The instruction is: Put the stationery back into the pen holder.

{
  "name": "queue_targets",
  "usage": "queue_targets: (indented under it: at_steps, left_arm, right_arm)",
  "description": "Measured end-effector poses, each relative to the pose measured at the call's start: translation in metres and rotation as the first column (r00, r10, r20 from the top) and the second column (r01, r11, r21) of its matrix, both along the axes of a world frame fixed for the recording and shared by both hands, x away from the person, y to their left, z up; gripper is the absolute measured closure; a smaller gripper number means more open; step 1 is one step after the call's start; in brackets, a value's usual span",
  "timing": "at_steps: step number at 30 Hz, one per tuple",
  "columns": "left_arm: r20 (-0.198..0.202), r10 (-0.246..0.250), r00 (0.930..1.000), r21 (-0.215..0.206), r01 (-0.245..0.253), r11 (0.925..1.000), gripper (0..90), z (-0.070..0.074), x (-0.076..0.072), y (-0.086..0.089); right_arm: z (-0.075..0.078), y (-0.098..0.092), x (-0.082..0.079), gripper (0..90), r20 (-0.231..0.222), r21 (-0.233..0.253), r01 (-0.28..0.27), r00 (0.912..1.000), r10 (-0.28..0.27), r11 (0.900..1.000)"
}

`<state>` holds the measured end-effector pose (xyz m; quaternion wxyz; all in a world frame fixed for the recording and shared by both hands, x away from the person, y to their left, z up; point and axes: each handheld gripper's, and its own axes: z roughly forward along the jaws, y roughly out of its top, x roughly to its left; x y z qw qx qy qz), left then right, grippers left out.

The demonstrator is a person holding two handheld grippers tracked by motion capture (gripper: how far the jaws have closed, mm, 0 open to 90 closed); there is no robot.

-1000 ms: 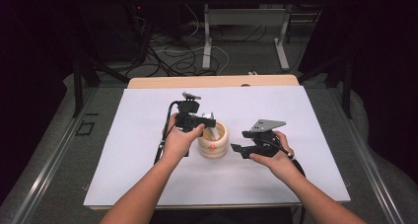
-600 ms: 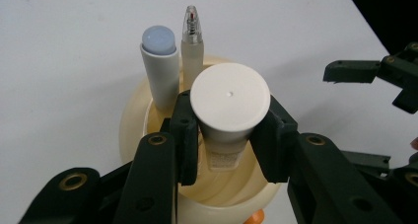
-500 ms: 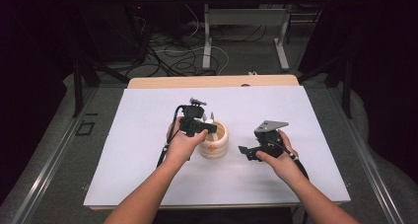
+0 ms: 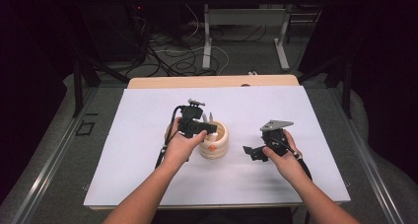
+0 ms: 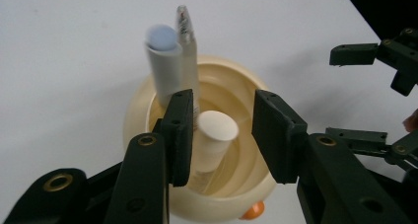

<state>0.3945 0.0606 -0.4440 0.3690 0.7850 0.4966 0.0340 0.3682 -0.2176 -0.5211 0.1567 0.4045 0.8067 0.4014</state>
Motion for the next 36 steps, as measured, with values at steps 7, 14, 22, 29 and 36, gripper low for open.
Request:
queue_targets:
  at_steps: [7, 14, 22, 29, 36]
  left_arm:
    - [0.106, 0.027, 0.9940, -0.031, -0.024, 0.9992, 52.0, 0.011, -0.005, 0.023]
    - [0.156, 0.054, 0.9863, -0.044, -0.048, 0.9979, 44.7, 0.008, -0.005, 0.050]
    - [0.256, 0.075, 0.9637, -0.012, -0.074, 0.9972, 37.2, 0.000, -0.006, 0.079]
    - [0.303, 0.099, 0.9478, 0.038, -0.115, 0.9926, 30.2, -0.016, -0.010, 0.110]
    - [0.273, 0.156, 0.9492, -0.007, -0.160, 0.9870, 18.3, -0.040, -0.010, 0.132]
  right_arm:
    - [0.001, -0.007, 0.002, 0.0, 0.019, -0.020, 0.020, 0.9996, -0.019, 1.000]
    - [0.001, -0.015, 0.005, 0.0, 0.026, -0.016, 0.051, 0.9984, -0.050, 0.999]
    - [0.003, -0.025, 0.006, 0.0, 0.033, -0.010, 0.093, 0.9952, -0.092, 0.996]
    - [0.003, -0.034, 0.007, 0.0, 0.045, -0.019, 0.119, 0.9919, -0.118, 0.993]
    - [0.004, -0.039, 0.009, 0.0, 0.043, 0.001, 0.144, 0.9887, -0.144, 0.990]
